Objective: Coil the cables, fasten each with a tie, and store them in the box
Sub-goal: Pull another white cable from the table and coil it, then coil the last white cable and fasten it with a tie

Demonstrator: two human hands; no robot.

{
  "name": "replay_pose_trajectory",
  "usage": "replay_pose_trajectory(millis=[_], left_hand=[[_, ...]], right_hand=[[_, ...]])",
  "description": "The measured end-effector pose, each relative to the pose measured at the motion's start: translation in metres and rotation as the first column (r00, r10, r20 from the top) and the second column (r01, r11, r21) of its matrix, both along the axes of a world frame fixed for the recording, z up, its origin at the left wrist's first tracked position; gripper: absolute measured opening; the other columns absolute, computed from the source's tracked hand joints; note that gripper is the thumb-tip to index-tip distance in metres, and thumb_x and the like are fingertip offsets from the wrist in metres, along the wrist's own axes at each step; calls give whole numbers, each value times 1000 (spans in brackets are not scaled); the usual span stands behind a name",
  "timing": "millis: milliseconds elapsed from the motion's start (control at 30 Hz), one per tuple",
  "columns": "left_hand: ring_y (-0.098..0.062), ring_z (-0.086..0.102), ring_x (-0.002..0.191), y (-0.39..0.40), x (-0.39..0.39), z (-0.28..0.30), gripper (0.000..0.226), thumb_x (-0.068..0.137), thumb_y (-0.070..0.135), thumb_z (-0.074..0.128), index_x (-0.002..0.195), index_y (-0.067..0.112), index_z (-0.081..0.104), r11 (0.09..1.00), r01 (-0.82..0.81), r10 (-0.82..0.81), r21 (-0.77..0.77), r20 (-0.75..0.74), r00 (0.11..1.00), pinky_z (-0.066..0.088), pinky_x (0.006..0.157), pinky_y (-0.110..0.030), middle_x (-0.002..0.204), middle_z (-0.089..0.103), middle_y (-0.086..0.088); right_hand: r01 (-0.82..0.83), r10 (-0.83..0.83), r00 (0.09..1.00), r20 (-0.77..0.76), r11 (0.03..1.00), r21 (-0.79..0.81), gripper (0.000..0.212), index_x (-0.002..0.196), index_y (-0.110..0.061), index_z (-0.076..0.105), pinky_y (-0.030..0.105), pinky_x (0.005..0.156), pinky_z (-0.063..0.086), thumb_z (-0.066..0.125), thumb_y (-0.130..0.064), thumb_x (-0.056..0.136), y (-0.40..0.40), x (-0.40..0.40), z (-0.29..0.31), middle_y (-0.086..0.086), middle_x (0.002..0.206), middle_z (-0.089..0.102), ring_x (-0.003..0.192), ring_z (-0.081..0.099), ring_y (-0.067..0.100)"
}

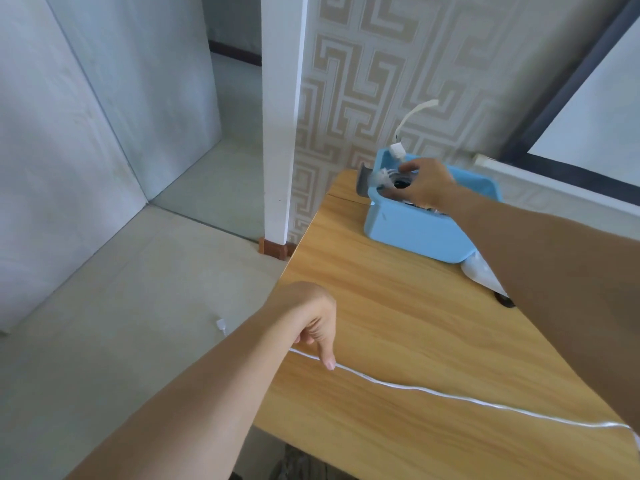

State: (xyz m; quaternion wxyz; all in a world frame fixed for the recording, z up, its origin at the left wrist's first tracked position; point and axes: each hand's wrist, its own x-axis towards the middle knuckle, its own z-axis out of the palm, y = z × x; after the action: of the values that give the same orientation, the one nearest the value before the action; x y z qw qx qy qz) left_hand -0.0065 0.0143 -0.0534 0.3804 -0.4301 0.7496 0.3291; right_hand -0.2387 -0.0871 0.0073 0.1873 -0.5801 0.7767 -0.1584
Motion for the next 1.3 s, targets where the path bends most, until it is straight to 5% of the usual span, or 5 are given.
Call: replay_pose_trajectory(millis=[233, 467, 733, 933, 1300], left_hand=[[-17, 57, 64, -3, -2, -3, 55, 76, 64, 75, 80, 11, 61, 997, -80, 80, -22, 3, 997, 52, 83, -33, 72, 61, 0], [-22, 63, 83, 3, -6, -4, 72, 73, 65, 77, 112, 6, 65, 998, -58, 59, -33, 35, 998, 53, 83, -33, 104, 69, -5], [-32, 63, 113, 22, -6, -5, 74, 76, 45, 84, 132, 6, 55, 985, -32, 36, -172, 18, 999, 53, 98, -43, 131, 62, -12], [-27, 64, 105, 47, 2, -12, 43, 89, 37, 74, 119, 10, 60, 908, -213, 159, -361, -173, 972, 51, 84, -36, 113, 65, -5], [-16, 55, 77, 86, 40, -17, 32, 96, 49, 61, 90, 18, 58, 896, -315, 147, -313, -459, 876, 41, 66, -32, 90, 60, 2]], right_hand=[[-19, 29, 957, -289, 999, 38, 103, 139, -30, 54, 52, 108, 39, 73, -84, 54, -11, 2, 7, 0, 132, 62, 126, 53, 28], [-77, 143, 945, -293, 972, 224, 50, 142, -34, 54, 50, 114, 23, 46, -58, 99, -18, 15, 2, 4, 145, 50, 139, 35, 37], [-187, 193, 980, -58, 766, -616, 17, 95, -9, 70, 11, 75, 45, 56, -1, 90, 68, 41, 9, -4, 96, 60, 80, 59, 1], [-569, 574, 819, 16, 808, 153, 42, 129, -18, 62, 25, 91, 42, 73, -30, 90, 191, 66, -69, -1, 116, 59, 100, 54, 11], [-72, 72, 997, 19, 997, 11, 16, 104, -16, 55, 40, 76, 43, 45, -29, 106, 291, 73, -101, 10, 102, 66, 97, 61, 35]])
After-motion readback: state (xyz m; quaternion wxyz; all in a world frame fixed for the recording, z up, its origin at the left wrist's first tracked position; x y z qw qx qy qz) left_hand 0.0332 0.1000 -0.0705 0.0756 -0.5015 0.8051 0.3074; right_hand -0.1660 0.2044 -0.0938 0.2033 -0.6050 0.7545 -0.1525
